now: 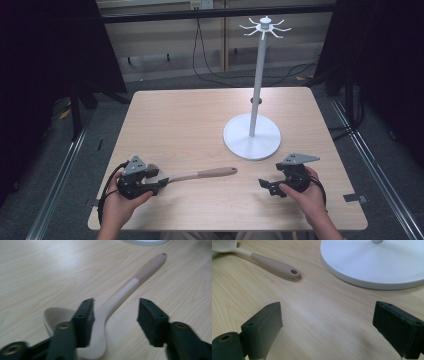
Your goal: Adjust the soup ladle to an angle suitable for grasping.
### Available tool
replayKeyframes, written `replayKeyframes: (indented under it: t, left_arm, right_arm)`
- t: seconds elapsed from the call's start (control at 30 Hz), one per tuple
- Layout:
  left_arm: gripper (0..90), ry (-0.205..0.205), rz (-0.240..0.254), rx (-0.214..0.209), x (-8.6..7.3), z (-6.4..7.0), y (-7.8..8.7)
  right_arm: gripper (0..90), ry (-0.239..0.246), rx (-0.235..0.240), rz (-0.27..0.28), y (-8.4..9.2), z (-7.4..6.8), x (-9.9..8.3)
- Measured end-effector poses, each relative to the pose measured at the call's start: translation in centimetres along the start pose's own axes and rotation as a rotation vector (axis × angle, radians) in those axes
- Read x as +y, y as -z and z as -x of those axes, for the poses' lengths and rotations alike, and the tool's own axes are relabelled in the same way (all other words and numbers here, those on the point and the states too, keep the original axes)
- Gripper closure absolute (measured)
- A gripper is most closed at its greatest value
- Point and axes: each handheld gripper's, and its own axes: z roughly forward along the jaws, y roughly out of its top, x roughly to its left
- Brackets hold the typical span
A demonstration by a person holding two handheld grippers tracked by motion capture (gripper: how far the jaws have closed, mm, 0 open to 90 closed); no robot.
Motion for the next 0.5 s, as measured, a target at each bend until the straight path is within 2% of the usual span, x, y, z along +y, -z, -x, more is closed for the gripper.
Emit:
replayKeyframes:
  t: [0.03,0.07,0.1,0.17,0.33,0.5]
  left_arm:
    - [59.5,0.0,-0.007,-0.001,0.1,0.1,-0.1]
    - [59.5,-0.001,-0.012,-0.009,0.2,0.2,-0.2]
    - [64.6,-0.002,-0.016,-0.022,0.4,0.1,-0.3]
    - [78.3,-0.001,-0.031,-0.045,0.5,0.3,-0.8]
    - [86.4,-0.042,-0.056,-0.075,1.2,0.9,-2.0]
    - [90.0,-0.045,-0.072,-0.095,1.9,1.5,-4.0]
  right_arm:
    - [8.2,-0.001,-0.001,-0.005,0.0,-0.1,0.0]
    - [8.2,-0.001,-0.001,-0.005,0.0,-0.1,0.0]
    - [8.0,0.002,-0.005,-0.006,0.0,-0.1,0.1]
    - [7.3,0.002,-0.006,-0.002,0.0,-0.1,0.2]
    - [7.3,0.001,0.006,0.003,0.0,-0.1,0.2]
    - [7.1,0.001,0.006,0.014,0.1,-0.3,0.4]
